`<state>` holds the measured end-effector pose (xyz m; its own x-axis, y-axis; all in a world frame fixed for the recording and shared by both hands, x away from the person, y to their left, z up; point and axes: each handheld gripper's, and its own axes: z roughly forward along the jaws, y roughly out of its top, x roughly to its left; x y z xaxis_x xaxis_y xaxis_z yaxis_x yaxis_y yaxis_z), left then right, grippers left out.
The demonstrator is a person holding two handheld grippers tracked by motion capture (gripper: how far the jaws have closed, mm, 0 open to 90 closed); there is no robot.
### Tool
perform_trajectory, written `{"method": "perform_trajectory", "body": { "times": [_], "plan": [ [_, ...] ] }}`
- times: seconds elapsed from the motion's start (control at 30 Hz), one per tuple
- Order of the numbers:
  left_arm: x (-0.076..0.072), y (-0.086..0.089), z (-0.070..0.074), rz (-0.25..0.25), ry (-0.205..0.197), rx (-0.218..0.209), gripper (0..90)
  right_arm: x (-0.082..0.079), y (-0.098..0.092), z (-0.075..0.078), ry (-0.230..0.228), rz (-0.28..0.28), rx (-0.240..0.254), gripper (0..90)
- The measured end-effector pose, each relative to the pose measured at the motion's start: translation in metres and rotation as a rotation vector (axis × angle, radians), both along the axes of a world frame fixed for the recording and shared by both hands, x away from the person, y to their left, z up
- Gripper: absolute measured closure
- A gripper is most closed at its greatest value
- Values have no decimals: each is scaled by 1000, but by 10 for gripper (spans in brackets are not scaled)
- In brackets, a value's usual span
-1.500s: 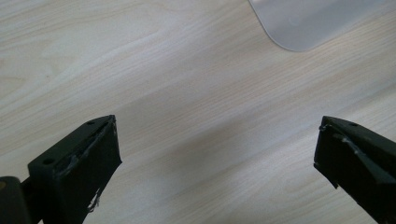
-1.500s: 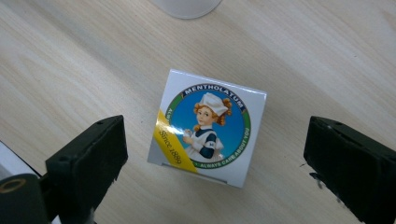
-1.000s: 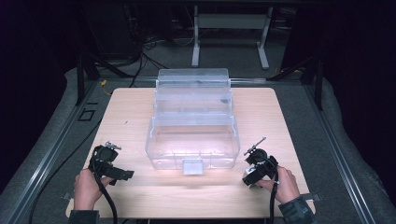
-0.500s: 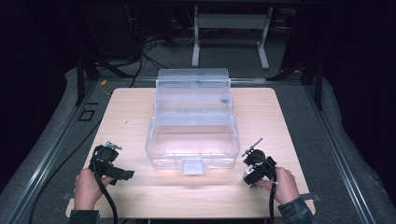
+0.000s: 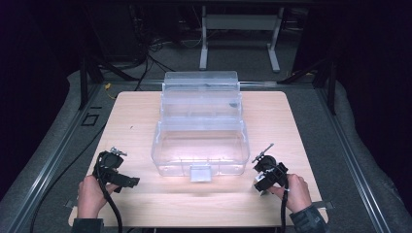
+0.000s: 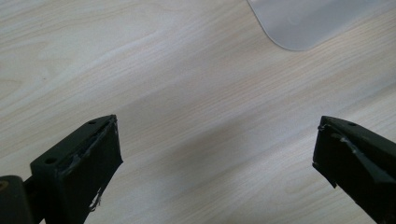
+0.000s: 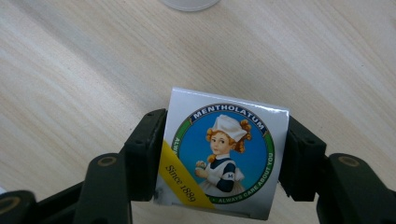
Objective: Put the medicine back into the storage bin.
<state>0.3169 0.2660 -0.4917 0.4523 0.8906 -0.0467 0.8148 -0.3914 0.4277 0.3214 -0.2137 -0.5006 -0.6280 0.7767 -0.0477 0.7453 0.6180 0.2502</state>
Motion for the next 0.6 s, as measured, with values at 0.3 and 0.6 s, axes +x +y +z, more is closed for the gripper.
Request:
{"method": "perform_trajectory", "body": {
  "times": [0.3,0.6],
  "plan": [
    [0,-1,1,-6,-2,5,9,-1,-4,5,-15,14,-2,429],
    [0,-1,1,-13,-3,4,10,-1,-8,10,-19,8,1,435]
  ]
}}
